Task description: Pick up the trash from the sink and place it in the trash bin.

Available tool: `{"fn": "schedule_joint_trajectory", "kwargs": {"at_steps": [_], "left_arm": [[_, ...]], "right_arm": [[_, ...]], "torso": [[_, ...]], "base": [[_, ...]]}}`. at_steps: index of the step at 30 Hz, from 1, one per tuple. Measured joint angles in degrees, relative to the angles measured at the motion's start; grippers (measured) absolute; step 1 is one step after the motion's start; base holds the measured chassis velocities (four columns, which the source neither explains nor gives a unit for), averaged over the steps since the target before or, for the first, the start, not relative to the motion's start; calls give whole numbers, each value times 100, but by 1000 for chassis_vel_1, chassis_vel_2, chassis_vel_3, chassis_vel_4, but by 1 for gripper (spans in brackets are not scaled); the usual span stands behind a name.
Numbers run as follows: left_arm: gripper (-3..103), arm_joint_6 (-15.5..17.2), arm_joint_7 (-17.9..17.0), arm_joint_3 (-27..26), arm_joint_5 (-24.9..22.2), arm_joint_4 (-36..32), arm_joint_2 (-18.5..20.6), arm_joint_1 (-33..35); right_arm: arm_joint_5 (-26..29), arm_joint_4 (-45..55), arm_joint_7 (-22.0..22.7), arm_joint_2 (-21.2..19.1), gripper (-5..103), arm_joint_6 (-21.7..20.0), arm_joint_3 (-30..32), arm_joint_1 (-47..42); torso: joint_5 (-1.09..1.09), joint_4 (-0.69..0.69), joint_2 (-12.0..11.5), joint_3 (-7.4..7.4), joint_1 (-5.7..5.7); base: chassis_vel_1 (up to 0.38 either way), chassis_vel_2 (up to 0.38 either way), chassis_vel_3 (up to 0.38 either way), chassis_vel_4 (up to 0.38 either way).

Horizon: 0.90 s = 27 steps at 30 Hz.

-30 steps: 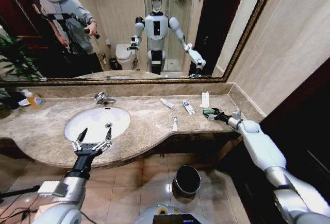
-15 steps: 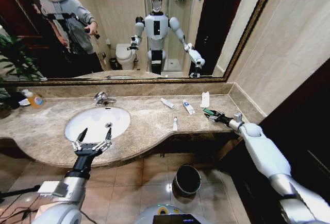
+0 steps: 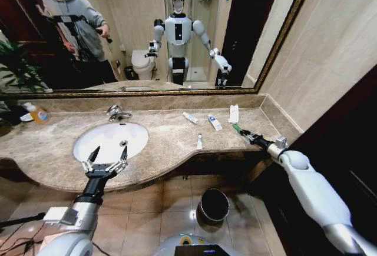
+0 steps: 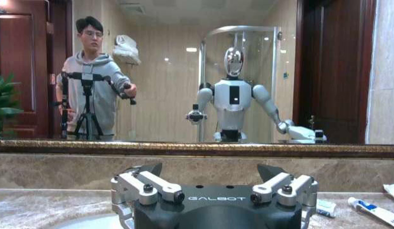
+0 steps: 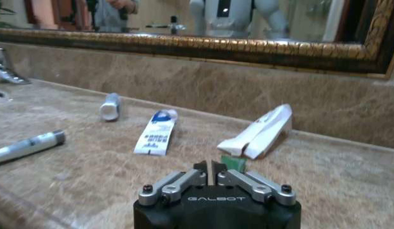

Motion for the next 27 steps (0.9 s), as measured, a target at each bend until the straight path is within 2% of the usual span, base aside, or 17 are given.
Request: {"fn": "schedule_joint_trajectory", "kwargs": {"at_steps": [2, 5, 8, 9, 11, 15, 17, 20, 21, 23, 26, 27], "left_arm": [[100, 0, 0, 0, 0, 0, 0, 0], [100, 0, 0, 0, 0, 0, 0, 0], [100, 0, 0, 0, 0, 0, 0, 0], [100, 0, 0, 0, 0, 0, 0, 0], [100, 0, 0, 0, 0, 0, 0, 0], [100, 0, 0, 0, 0, 0, 0, 0], [100, 0, 0, 0, 0, 0, 0, 0], [100, 0, 0, 0, 0, 0, 0, 0], [100, 0, 0, 0, 0, 0, 0, 0], [100, 0, 0, 0, 0, 0, 0, 0], [100, 0, 0, 0, 0, 0, 0, 0], [100, 0, 0, 0, 0, 0, 0, 0]], "right_arm": [[-157, 93, 277, 129, 1, 23, -2, 41], [-249, 201, 445, 150, 0, -33, -28, 77], [-301, 213, 488, 150, -2, -62, -45, 100], [-333, 204, 509, 150, 8, -75, -60, 116], [-357, 169, 526, 156, 8, -76, -72, 124], [-403, -90, 585, 219, 30, -46, -97, 168], [-402, -115, 596, 227, 30, -46, -98, 168], [-403, -145, 672, 251, 47, -54, -99, 155], [-416, -146, 719, 260, 43, -58, -98, 152], [-425, -146, 748, 265, 43, -61, -98, 149], [-475, -140, 804, 274, 32, -76, -95, 114], [-475, -140, 804, 274, 32, -76, -95, 114]], "torso": [[5, 1, 0, 1, 1], [-2, 2, 0, 0, 0], [2, 1, 0, 0, 1], [1, 1, 0, 0, 0], [0, 1, 0, 0, 0], [2, 1, 0, 0, 1], [3, 1, 0, 0, 1], [1, 0, 0, 0, 0], [2, 1, 0, 0, 0], [2, 1, 0, 0, 0], [2, 1, 0, 0, 1], [2, 1, 0, 0, 1]], "base": [[0, 0, 0, 0], [0, 0, 0, 0], [0, 0, 0, 0], [0, 0, 0, 0], [0, 0, 0, 0], [0, 0, 0, 0], [0, 0, 0, 0], [0, 0, 0, 0], [0, 0, 0, 0], [0, 0, 0, 0], [0, 0, 0, 0], [0, 0, 0, 0]]}}
